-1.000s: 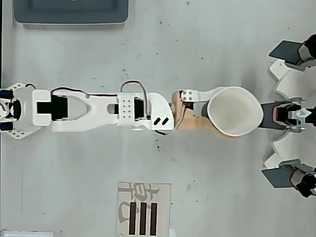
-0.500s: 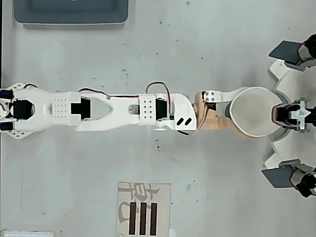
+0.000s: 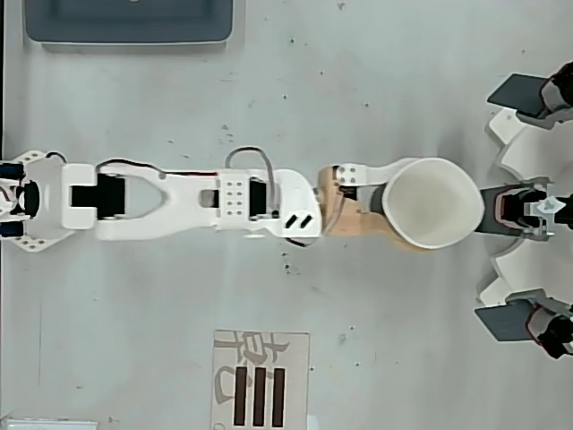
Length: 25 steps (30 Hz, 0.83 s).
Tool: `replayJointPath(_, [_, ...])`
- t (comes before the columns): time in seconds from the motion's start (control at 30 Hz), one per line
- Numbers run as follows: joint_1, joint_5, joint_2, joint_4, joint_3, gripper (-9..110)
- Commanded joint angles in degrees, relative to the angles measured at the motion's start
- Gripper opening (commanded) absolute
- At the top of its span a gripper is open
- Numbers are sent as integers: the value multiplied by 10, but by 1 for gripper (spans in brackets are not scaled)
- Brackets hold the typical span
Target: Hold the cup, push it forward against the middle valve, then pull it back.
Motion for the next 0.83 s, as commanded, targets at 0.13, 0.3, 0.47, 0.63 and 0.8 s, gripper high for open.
replayJointPath(0.13, [5,-5,178,-51,149,3])
replayJointPath(0.3, [4,-5,196,-60,178,3])
replayJointPath(0.47, [1,-5,195,-61,180,3])
replayJointPath(0.63, [0,-5,191,-61,178,3])
replayJointPath(0.8, [0,-5,188,-61,177,3])
